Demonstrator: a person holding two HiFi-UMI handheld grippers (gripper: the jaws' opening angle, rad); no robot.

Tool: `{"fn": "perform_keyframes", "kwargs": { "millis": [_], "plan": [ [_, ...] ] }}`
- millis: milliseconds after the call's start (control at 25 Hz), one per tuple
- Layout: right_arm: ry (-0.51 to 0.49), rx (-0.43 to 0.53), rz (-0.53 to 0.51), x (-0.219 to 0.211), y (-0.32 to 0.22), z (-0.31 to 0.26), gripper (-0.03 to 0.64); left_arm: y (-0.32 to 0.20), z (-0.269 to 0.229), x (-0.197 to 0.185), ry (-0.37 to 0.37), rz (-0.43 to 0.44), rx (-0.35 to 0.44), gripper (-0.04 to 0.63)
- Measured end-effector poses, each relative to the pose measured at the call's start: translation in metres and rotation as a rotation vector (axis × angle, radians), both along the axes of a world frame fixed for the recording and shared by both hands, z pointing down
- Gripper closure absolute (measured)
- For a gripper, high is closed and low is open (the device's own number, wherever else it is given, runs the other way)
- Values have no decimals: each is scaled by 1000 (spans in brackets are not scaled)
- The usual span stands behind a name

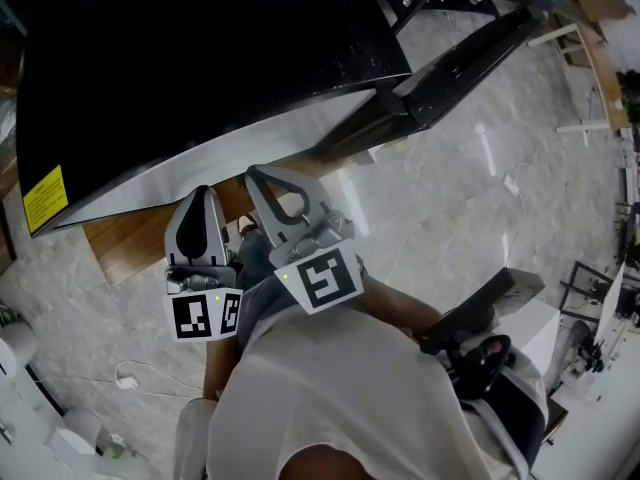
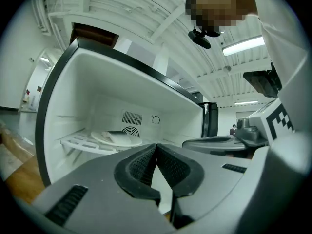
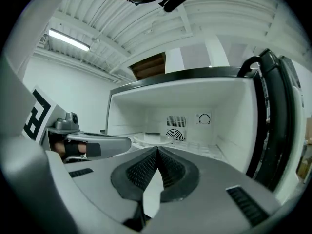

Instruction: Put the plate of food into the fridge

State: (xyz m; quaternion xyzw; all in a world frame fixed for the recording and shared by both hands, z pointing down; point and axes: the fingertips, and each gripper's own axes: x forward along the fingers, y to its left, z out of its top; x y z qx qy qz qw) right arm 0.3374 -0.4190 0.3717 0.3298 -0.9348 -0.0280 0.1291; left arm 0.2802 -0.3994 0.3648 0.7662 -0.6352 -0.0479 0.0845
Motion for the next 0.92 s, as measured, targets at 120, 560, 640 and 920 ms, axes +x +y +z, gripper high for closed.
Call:
{"fn": "perform_keyframes", "kwargs": {
  "millis": [120,560,640,920],
  "plan": [
    [-38,-44,25,15,5,9,600,6,11,9,-17,-63,-15,577],
    [-68,-26,107,52,49,5,600,42,12,46,-16,-38,-16,577],
    [-86,-25,120,48,62,0,600,54,5,42,-20,-33,-9,577],
    [-143,-1,151,40,130,-24,600,123,-15,46,-24,14,2,577]
  ]
}}
